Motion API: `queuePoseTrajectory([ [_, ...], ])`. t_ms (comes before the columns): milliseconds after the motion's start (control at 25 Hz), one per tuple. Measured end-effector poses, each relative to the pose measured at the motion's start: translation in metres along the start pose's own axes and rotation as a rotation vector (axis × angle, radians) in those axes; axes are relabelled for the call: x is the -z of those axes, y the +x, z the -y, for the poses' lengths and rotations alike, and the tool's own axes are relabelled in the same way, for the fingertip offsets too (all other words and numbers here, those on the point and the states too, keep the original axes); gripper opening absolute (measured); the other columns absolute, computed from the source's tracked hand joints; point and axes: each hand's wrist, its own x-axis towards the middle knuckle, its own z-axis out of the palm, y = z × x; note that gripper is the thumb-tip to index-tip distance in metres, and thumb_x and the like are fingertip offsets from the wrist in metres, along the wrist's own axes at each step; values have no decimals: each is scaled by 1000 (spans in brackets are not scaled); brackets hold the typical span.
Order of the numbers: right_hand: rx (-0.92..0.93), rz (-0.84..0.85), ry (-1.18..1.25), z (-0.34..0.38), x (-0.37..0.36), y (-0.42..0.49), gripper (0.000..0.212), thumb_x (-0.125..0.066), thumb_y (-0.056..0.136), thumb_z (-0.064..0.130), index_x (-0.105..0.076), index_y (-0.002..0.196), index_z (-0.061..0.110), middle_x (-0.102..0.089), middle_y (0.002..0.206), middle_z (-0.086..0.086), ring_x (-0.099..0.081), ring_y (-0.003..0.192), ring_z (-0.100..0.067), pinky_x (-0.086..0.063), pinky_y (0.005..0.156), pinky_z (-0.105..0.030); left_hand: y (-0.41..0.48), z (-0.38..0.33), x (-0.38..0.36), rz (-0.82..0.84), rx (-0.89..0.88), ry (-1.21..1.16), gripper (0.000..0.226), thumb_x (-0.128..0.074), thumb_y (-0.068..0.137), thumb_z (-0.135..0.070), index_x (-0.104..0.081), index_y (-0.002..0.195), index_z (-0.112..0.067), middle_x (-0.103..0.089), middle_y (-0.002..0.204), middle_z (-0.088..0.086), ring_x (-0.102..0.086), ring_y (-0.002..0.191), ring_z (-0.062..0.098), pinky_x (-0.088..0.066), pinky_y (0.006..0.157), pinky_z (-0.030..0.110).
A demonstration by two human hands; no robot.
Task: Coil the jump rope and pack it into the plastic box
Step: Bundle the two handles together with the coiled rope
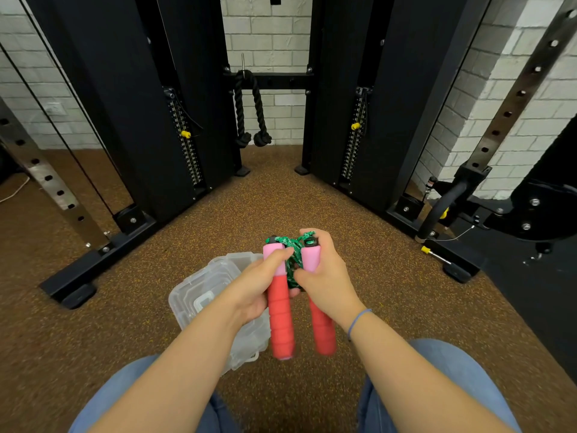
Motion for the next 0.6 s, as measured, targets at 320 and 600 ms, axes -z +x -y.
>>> queuePoseTrajectory([
  [320,-146,158,247,-1,-7,12,69,-44,57,15,-43,125,26,-51,102,0,-49,77,-10,-42,63,-22,4,10,1,56,-59,52,27,-49,93,-32,-64,101,-11,-74,86,5,-69,78,15,-55,79,34],
  [600,-146,53,55,-5,-19,16,58,-28,79,37,-42,134,26,-43,132,1,-40,126,-16,-30,110,-35,12,19,-3,-197,-82,134,90,-48,68,-79,-42,126,-12,-62,120,14,-66,103,25,-55,87,49],
])
